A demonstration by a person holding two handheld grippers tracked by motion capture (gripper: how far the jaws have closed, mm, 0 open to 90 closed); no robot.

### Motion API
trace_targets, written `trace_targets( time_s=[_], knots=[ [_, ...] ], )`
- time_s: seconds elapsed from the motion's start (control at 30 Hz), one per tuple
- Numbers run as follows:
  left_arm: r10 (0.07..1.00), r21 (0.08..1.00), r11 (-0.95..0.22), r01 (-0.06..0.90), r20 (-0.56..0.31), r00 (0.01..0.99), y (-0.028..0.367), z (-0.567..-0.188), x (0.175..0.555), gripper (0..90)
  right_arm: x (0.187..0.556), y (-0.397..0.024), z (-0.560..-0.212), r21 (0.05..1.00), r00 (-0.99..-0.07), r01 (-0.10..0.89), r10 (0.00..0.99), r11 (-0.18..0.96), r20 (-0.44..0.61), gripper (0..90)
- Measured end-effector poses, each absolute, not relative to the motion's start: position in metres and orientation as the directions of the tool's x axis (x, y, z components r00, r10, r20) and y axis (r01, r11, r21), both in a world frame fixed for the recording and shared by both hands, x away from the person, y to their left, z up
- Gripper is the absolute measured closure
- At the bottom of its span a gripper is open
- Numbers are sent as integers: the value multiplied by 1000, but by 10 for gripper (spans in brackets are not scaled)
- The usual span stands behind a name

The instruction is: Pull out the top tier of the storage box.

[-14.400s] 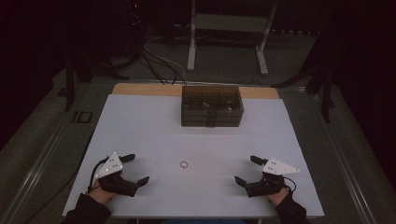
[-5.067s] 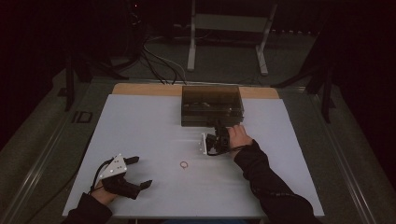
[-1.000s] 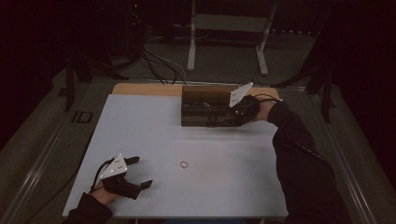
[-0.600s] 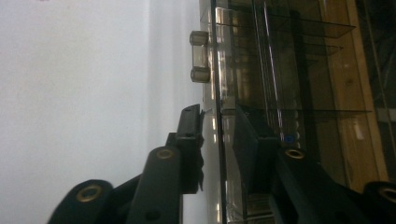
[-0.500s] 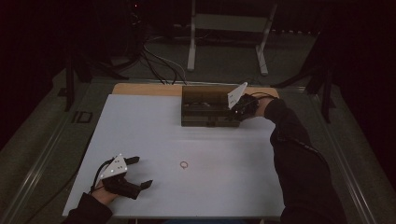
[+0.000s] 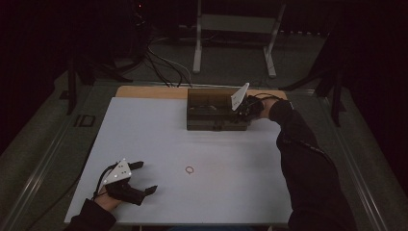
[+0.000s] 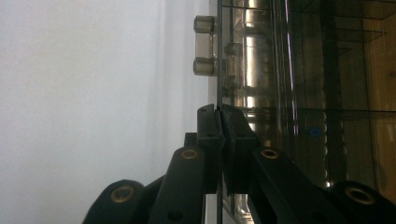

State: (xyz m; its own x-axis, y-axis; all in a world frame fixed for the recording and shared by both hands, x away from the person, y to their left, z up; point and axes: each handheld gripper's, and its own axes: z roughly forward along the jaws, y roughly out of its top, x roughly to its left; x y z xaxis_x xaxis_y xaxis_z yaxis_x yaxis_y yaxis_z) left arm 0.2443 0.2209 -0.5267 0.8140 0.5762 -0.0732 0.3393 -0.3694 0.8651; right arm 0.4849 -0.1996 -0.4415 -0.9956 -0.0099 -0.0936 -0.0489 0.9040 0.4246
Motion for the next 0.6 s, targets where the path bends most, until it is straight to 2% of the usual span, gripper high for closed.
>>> trace_targets(
  time_s=[0.6],
  knots=[
    [580,866,-366,340,-73,811,222,-527,245,10,471,-204,-440,447,-999,-44,-28,894,-42,891]
  ],
)
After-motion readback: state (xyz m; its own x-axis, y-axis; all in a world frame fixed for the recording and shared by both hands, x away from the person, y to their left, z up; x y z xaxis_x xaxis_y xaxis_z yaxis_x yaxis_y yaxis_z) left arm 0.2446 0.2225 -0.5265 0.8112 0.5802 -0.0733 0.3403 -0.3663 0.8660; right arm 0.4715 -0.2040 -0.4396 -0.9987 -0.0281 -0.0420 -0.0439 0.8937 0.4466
